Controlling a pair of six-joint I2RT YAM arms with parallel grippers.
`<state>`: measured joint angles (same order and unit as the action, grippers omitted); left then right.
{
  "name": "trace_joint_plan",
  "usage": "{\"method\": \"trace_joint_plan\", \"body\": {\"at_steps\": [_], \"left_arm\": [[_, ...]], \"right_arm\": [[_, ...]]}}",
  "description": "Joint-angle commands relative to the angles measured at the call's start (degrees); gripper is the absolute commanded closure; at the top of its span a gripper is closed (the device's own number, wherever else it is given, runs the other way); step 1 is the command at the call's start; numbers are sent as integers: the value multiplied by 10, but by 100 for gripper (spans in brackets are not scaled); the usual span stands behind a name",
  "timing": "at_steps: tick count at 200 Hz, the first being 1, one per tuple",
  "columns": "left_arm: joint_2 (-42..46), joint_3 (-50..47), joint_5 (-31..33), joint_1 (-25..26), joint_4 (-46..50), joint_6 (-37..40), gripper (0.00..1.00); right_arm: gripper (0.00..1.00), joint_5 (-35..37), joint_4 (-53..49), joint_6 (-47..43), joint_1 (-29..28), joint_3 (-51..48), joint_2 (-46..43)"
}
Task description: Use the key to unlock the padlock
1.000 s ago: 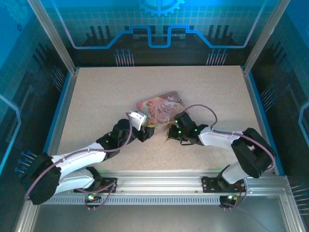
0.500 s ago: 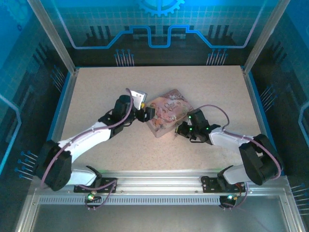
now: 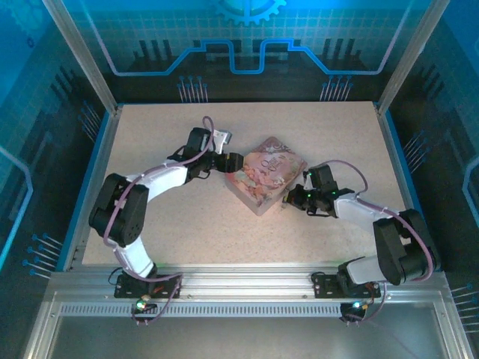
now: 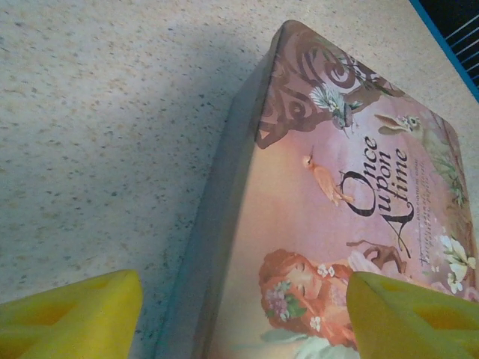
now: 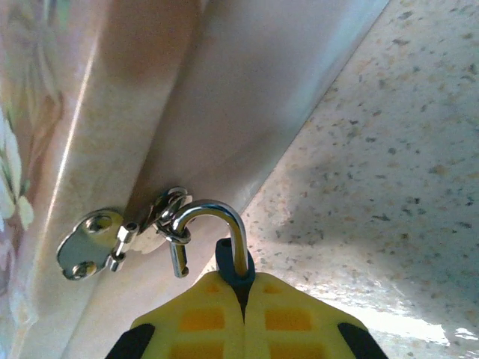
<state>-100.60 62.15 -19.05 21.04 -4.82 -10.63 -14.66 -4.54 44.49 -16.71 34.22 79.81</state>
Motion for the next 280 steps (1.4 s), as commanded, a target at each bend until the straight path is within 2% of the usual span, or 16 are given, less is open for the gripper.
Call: {"method": "trace_joint_plan", "body": {"at_steps": [1,26,71,106,146,196,234,280], "left_arm": [[-17,32,-43,0,-18,-13,26],[-38,55,-59,-1,-19,-3,26],[-60,80,-66,0,-13,9,25],[-73,76,-71,0,-39,5,25],[-105,76,-104,0,-82,-19,25],[-107,47,-122,0,-130,-46,26],[-108,44,-126,0,-133,-48,26],[-98,33,-124,0,-136,-49,26]], "right_arm": [[100,-16,-3,-9,15,4,-12],[100,-21,-5,-7,33,-3,-12],[100,-24,-88,-56,39,42,8],[100,-46,-65,-35,39,35,-2],[100,-38,-41,-3,41,20,-21],[100,-47,58,64,45,-18,-26],[100,-24,26,50,46,-16,-26],[100,-19,107,126,56,-59,-66]]}}
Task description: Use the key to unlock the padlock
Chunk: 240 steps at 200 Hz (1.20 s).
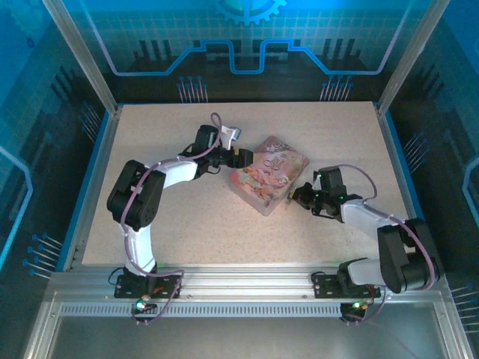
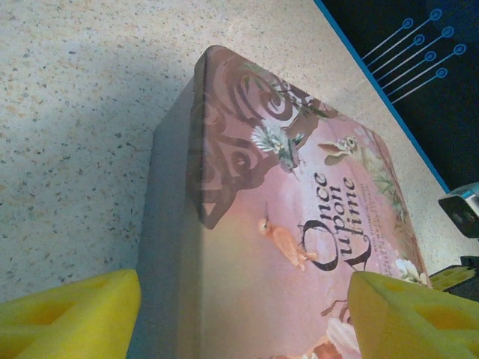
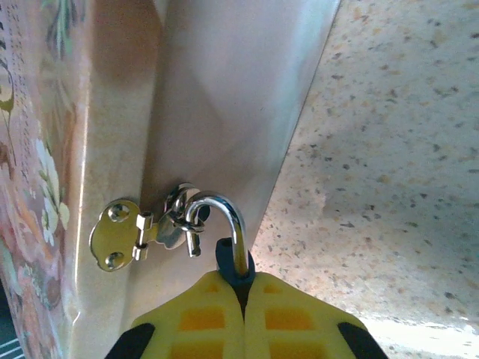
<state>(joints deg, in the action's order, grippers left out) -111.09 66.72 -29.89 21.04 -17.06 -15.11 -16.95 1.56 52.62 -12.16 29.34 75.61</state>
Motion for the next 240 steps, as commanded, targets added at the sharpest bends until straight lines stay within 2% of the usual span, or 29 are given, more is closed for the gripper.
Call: {"method": "trace_joint_plan", "body": {"at_steps": [1,31,70,92,129,169,195,223,240], "left_arm": [[7,-13,-16,0,-13,-4,26],[10,-17,-16,0,-16,-5,26],[18,-22,-16,0,-20,-7,26],[28,-31,-13,-1,-19,-5,26],[48,-43,-9,0,-12,3,26],[83,-57,-2,0,3,15,25],[114,-69,7,1,15,24,26],[144,-82,25,3,27,36,25],[152,-85,32,5,28,39,25]], "right_arm": [[100,5,45,45,11,-11,-25],[100,23,43,69,9,-5,-48],[100,91,41,104,-2,-4,-62],[100,113,-18,64,-17,37,-29],[100,94,-61,9,-34,77,38],[100,125,-205,-100,-125,194,122],[100,130,-198,-99,-155,201,135],[100,139,-191,-89,-149,185,118],[100,120,-154,-68,-132,155,96]]}}
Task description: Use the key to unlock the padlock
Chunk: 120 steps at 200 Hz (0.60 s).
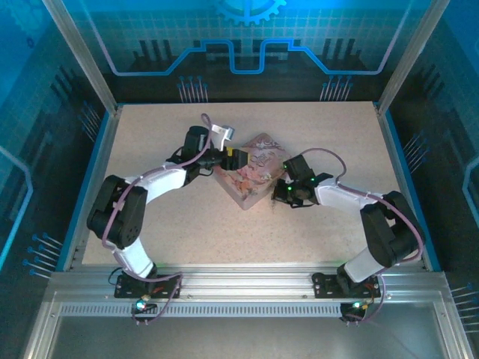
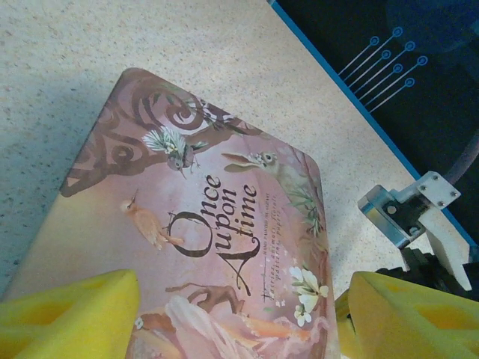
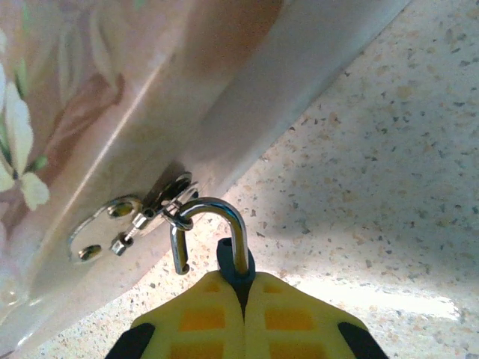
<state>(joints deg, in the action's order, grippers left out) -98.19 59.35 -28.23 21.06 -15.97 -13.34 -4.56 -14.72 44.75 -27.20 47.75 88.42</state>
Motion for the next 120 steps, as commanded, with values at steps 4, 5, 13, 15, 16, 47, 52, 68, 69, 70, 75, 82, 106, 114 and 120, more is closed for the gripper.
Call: {"method": "trace_joint_plan", "body": {"at_steps": [4,5,13,15,16,47,52,68,69,70,75,82,106,114,120], "left_arm": [[23,-11,16,5,18,21,25],[23,-11,16,5,18,21,25],[21,-10,16,4,16,20,25],[21,-10,15,5,16,20,25],[20,-10,16,5,16,20,25],[10,-6,16,5,13,15,25],[9,-6,16,5,12,14,25],[2,-4,14,5,9,13,25],[1,-4,14,5,8,12,25],[1,-4,14,5,8,12,25],[-2,-2,11,5,6,11,25],[-5,0,5,5,1,7,25],[-9,7,-16,10,-6,6,25],[-7,7,-17,14,-3,12,25],[-4,5,-15,16,0,16,25]], "right_arm": [[100,-10,21,16,23,-37,-37],[100,-11,23,18,24,-39,-39],[100,-22,44,29,34,-53,-50],[100,-25,50,32,36,-56,-52],[100,-26,52,34,36,-58,-54],[100,-63,132,80,56,-99,-86],[100,-68,145,85,57,-102,-89],[100,-87,177,96,59,-107,-88],[100,-89,179,96,59,-107,-88],[100,-91,180,96,59,-107,-87],[100,-100,186,95,61,-105,-82],[100,-113,193,90,63,-101,-73],[100,-146,215,74,63,-100,-44],[100,-156,234,73,63,-107,-38],[100,-167,255,72,63,-115,-33]]}}
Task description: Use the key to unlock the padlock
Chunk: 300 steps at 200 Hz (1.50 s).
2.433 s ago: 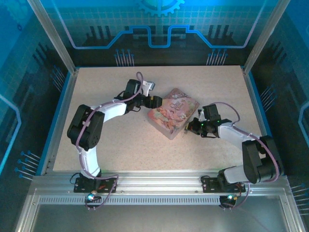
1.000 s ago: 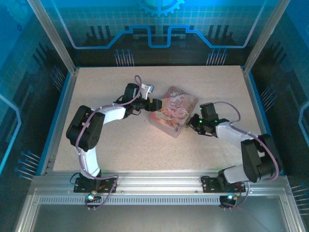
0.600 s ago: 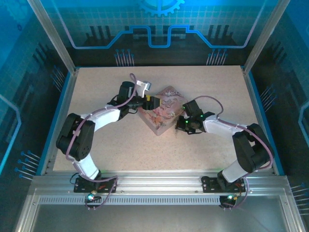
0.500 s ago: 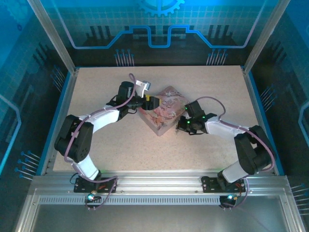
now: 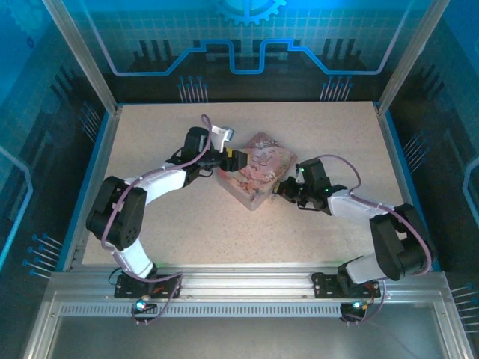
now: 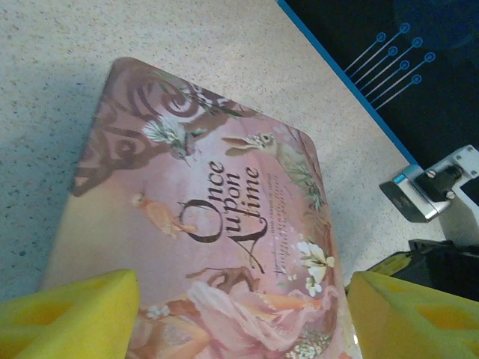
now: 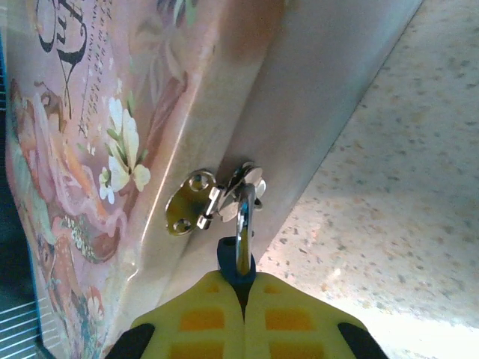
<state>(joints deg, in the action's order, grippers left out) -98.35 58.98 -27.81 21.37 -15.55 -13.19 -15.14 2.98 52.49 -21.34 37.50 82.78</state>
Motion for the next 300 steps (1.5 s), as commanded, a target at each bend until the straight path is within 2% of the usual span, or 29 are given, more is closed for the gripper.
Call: {"method": "trace_joint_plan", "body": {"at_steps": [1,50,62,81,119,143,165,176,200,262,300], "left_arm": [[-2,9,-19,14,-4,15,25],[15,-15,-11,23,-9,16,25],[20,-19,-7,27,-9,21,25],[22,-19,7,41,-2,31,25],[23,-17,34,80,18,54,26],[58,-45,59,94,23,76,35],[99,-81,124,123,29,133,50],[114,-100,153,138,23,157,49],[124,-129,167,144,0,157,45],[110,-69,195,142,25,148,39],[75,-16,166,121,29,127,37]], "right_arm": [[100,-63,81,-6,4,-13,23],[100,-127,121,3,5,-19,54],[100,-124,137,8,4,-19,47],[100,-101,109,8,5,-21,27],[100,-111,116,16,7,-35,19],[100,-111,117,36,8,-44,19],[100,-64,18,49,6,-25,15],[100,-33,-15,42,1,-18,7],[100,0,-41,31,-7,-15,-2],[100,15,-10,25,-2,-26,1],[100,5,139,43,2,-84,15]]}}
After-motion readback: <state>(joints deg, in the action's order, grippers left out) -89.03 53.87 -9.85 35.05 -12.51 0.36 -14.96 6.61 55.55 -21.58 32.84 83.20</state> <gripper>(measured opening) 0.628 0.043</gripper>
